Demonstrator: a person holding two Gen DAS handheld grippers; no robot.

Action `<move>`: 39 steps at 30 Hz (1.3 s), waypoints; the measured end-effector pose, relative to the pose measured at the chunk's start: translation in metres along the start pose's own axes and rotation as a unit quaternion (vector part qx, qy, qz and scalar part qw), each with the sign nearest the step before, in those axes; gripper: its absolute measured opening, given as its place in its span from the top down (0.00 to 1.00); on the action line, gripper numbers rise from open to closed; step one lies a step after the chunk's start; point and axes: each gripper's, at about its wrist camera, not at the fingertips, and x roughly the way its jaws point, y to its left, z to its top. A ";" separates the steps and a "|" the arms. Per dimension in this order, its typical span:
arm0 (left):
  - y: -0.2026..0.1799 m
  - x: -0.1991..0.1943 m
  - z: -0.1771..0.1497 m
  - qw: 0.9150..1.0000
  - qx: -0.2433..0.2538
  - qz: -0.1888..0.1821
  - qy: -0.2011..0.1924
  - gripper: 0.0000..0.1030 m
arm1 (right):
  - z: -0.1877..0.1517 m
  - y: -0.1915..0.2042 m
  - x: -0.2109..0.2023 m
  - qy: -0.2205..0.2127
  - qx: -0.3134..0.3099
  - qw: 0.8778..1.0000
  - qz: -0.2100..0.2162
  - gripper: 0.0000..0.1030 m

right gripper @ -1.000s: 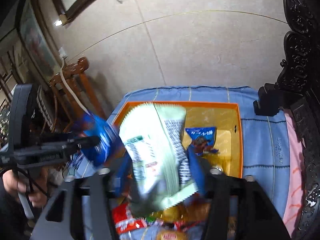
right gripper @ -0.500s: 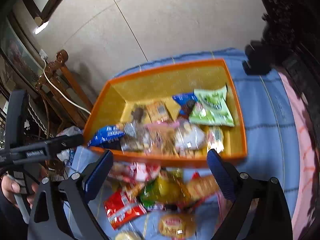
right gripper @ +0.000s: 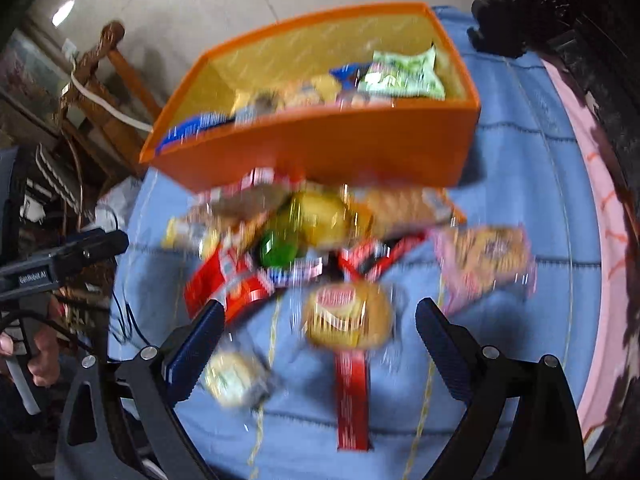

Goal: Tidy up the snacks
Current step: 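Move both tools back over the remaining snack pile, then grasp the red snack bag with the left tool while the right tool grasps the red wafer stick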

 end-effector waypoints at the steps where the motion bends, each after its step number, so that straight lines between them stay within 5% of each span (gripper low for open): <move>1: -0.001 0.002 -0.006 1.000 0.005 0.002 0.006 0.04 | -0.009 0.006 0.003 0.007 -0.016 1.000 -0.004 0.06; 7: -0.014 0.022 -0.037 0.998 0.051 0.026 0.036 0.04 | -0.041 0.007 0.014 0.035 -0.019 0.999 -0.015 0.06; 20: -0.024 0.067 -0.047 0.995 0.057 0.015 0.075 0.04 | -0.078 -0.013 0.030 0.070 0.018 0.997 -0.007 0.09; 24: -0.029 0.079 -0.044 0.994 0.067 0.012 0.085 0.04 | -0.085 -0.015 0.043 0.082 0.017 0.996 -0.027 0.22; 32: -0.038 0.098 -0.041 0.991 0.086 0.018 0.104 0.04 | -0.096 -0.003 0.068 0.099 -0.025 0.991 -0.091 0.24; 35: -0.038 0.105 -0.042 0.991 0.084 0.016 0.098 0.04 | -0.099 0.006 0.069 0.110 -0.056 0.984 -0.130 0.41; 38: -0.037 0.109 -0.041 0.992 0.078 0.007 0.102 0.04 | -0.100 0.003 0.061 0.114 -0.049 0.982 -0.142 0.77; 39: -0.032 0.109 -0.044 0.992 0.076 0.004 0.103 0.04 | -0.100 -0.002 0.055 0.111 -0.037 0.984 -0.134 0.77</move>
